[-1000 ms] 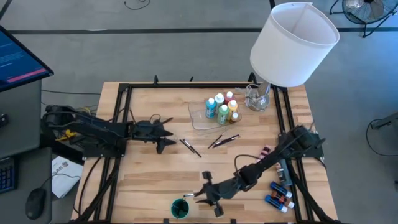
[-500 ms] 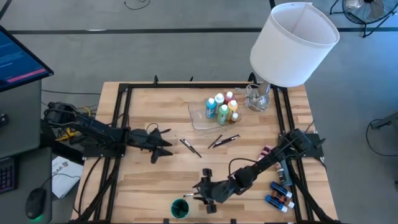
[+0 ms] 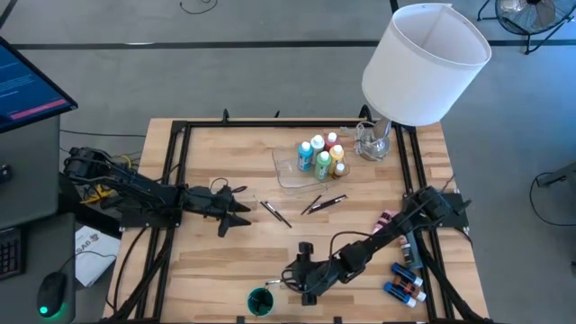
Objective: Pick & Place Paint Supplies
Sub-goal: Put the silver paintbrush into the green cup
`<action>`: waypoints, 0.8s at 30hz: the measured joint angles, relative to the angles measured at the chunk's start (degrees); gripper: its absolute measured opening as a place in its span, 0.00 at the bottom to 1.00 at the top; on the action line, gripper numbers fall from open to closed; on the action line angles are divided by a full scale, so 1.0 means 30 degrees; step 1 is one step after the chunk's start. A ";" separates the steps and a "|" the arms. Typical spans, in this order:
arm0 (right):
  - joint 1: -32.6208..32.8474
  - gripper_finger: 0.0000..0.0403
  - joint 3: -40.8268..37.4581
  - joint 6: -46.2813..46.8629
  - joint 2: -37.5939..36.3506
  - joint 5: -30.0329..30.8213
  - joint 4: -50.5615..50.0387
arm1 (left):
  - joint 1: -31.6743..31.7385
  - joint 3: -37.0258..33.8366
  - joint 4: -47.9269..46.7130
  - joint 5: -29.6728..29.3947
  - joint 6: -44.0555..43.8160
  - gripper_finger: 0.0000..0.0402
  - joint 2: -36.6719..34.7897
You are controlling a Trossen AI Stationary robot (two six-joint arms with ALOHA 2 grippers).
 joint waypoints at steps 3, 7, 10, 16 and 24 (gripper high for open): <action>0.0000 0.51 -0.0003 -0.0156 0.0480 -0.0116 0.0237 | 0.0013 0.0000 0.0056 0.0003 0.0005 0.41 0.0000; -0.0022 0.48 0.1050 -0.1137 0.1552 -0.0576 -0.0068 | 0.0015 0.0000 0.0056 0.0015 0.0022 0.41 0.0000; -0.0160 0.47 0.2556 -0.1610 0.2542 -0.0524 -0.1450 | 0.0015 0.0000 0.0056 0.0015 0.0029 0.41 0.0000; -0.0303 0.47 0.4882 -0.1102 0.3315 -0.0539 -0.5250 | 0.0007 0.0000 0.0056 0.0091 0.0040 0.41 0.0000; -0.0539 0.39 0.4903 0.0241 0.3220 -0.0248 -0.5963 | -0.0324 0.0000 0.0078 0.0083 0.0029 0.41 0.0000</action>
